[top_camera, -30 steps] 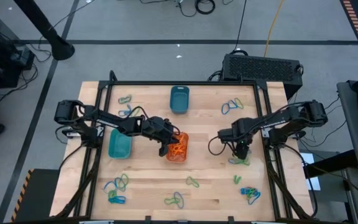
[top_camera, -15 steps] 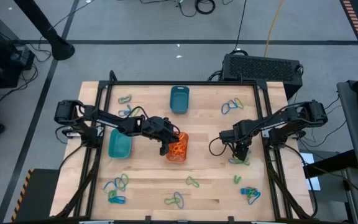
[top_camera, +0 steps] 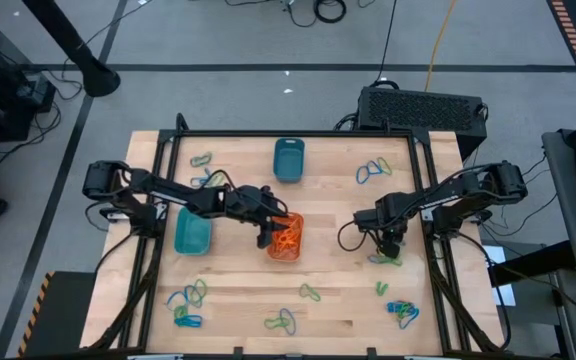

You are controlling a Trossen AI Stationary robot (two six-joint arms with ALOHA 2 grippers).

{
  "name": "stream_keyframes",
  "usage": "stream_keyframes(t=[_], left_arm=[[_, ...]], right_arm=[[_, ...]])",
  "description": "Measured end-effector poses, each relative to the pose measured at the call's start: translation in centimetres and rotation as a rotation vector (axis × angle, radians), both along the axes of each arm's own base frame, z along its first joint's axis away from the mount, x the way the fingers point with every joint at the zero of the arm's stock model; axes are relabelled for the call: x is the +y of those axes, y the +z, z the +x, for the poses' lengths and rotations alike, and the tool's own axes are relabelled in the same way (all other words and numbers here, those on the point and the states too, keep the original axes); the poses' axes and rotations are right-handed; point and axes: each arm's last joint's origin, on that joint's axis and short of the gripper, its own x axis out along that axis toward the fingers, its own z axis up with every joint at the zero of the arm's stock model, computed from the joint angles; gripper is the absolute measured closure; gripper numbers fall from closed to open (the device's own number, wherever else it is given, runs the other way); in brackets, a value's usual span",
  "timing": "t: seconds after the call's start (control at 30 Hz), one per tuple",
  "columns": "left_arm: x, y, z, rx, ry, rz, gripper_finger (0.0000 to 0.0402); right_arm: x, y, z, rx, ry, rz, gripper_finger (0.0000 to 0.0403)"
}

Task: Sort rubber bands into baskets
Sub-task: Put the orange rubber band into the orange bin

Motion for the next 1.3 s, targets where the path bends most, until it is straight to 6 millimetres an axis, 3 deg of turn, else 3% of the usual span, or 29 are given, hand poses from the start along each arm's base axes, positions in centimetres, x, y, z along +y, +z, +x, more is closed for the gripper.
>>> stream_keyframes(t=[0.2,0.6,0.8,1.03,1.3], left_arm=[[0.00,0.51,-0.13,-0.019,-0.010,0.018,0.0228],[0.00,0.52,-0.14,-0.020,-0.024,0.043,0.0228],[0.08,0.52,-0.14,-0.020,-0.010,0.055,0.0228],[0.06,0.45,-0.18,-0.011,-0.010,0.055,0.0228],[0.06,0.28,-0.31,0.011,-0.011,0.053,0.0228]], right_arm=[[0.06,-0.02,0.09,-0.008,-0.035,0.011,0.0361],[0.06,0.67,0.28,0.014,-0.054,0.003,0.0256],[0.04,0.84,0.46,0.007,-0.060,-0.008,0.0239],[-0.01,0.82,0.51,0.001,-0.055,-0.028,0.0277],[0.01,0.83,0.47,0.006,-0.047,-0.016,0.0390]])
